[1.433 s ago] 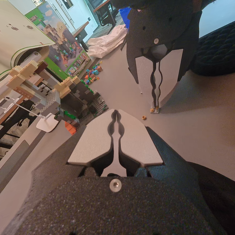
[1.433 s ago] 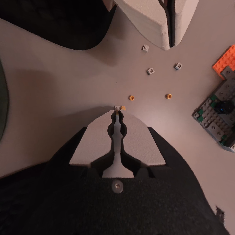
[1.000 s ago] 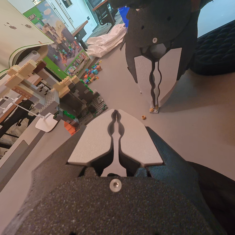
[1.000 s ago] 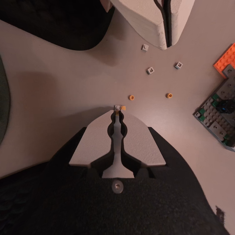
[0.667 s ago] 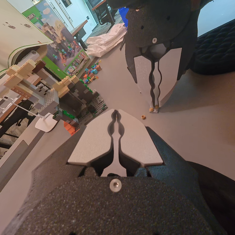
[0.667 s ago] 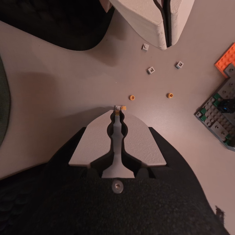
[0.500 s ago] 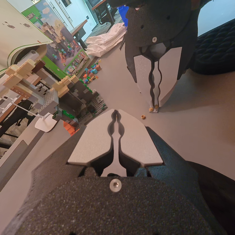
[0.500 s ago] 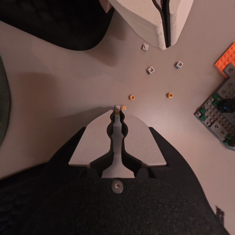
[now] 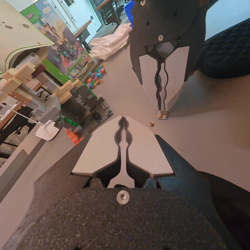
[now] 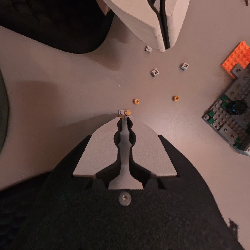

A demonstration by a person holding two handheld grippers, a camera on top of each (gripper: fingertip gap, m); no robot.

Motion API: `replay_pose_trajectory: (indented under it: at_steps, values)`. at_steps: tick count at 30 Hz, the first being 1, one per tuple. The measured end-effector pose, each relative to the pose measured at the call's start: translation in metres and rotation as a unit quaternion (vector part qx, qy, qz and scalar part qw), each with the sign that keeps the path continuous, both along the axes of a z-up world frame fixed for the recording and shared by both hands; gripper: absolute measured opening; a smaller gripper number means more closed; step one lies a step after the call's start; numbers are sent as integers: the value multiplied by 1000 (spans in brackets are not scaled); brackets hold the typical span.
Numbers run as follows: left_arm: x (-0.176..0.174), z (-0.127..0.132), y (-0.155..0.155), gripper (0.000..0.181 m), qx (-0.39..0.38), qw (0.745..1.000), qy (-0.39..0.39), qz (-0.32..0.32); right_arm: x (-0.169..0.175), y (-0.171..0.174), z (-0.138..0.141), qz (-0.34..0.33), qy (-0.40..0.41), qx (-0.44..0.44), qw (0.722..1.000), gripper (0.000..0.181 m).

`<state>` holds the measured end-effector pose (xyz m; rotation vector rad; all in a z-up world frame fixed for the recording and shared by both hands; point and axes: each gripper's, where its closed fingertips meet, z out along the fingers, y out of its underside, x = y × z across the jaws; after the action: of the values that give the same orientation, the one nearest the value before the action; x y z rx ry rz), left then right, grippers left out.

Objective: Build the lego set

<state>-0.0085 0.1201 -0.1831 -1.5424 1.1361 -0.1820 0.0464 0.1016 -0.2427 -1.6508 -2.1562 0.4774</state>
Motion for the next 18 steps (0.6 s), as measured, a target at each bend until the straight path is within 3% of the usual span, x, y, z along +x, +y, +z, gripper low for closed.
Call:
replay_pose_trajectory:
  at_steps: [18]
  values:
    - [0,-2,0,0,-3,1000,2,-1,-4,0,-9,-15,30,-53,998,26]
